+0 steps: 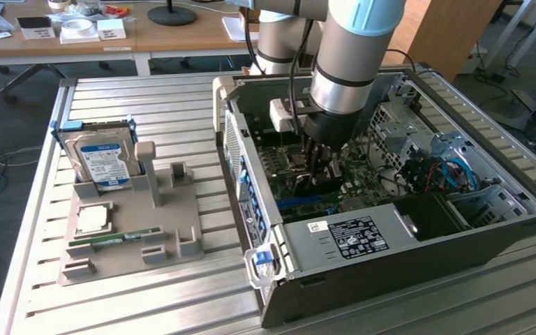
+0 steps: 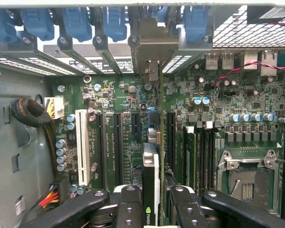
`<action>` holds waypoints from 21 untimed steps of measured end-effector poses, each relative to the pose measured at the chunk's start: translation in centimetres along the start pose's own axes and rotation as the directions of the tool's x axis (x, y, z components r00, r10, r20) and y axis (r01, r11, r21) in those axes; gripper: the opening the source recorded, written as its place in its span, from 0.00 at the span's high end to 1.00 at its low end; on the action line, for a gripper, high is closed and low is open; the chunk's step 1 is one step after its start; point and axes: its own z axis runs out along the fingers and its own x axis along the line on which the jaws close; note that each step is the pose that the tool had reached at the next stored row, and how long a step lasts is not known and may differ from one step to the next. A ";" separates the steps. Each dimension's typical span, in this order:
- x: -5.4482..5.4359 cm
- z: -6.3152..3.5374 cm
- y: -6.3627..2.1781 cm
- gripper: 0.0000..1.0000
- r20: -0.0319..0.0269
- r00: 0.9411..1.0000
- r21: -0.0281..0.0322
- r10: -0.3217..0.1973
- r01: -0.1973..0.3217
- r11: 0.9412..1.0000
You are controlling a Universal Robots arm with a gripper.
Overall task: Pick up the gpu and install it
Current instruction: 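Insert the gpu into the slot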
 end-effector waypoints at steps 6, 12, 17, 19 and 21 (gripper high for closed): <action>0.0 0.33 0.01 0.73 -0.002 1.000 0.000 0.001 -0.001 1.000; 0.0 0.48 0.02 0.73 -0.003 1.000 0.000 0.002 -0.002 1.000; 0.0 0.67 0.02 0.73 -0.003 1.000 0.000 0.002 -0.002 1.000; 0.0 0.67 0.02 0.73 -0.003 1.000 0.000 0.002 -0.002 1.000; 0.0 0.69 0.02 0.73 -0.003 1.000 0.000 0.002 -0.002 1.000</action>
